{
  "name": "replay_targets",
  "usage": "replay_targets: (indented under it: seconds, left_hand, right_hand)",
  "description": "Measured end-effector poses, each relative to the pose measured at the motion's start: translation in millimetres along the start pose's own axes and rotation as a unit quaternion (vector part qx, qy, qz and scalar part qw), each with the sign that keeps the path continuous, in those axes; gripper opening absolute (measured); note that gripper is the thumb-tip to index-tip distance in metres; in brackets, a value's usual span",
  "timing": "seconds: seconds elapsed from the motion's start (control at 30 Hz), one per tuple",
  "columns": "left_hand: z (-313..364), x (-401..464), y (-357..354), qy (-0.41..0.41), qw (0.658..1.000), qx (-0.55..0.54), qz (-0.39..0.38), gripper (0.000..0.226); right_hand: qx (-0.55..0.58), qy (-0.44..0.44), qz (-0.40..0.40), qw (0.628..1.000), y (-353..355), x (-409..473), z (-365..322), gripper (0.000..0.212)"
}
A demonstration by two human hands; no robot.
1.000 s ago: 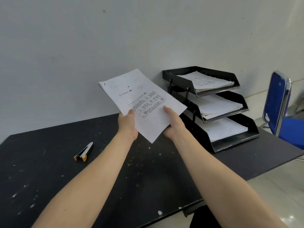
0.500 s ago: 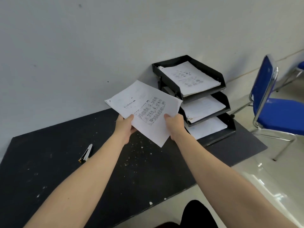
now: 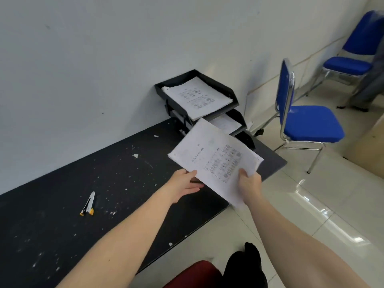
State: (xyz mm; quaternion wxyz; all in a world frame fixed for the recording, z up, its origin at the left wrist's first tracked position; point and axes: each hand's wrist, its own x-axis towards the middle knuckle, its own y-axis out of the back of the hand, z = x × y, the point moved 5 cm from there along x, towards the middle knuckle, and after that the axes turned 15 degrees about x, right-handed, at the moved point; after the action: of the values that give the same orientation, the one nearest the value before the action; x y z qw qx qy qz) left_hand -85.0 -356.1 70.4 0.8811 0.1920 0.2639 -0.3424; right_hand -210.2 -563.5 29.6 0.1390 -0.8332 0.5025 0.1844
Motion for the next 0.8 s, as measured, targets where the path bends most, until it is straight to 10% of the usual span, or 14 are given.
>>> replay_targets:
  seconds: [0.47,0.8]
  left_hand:
    - [12,43,-81,0.001,0.983,0.175,-0.056,0.026]
    - [24,46,-60,-0.018,0.975,0.210,-0.064,0.031]
  right_hand:
    - [0.037,-0.058,0.138,0.988,113,28,27,0.039]
    - [0.055,-0.051,0.086,0.994,40,62,3,0.037]
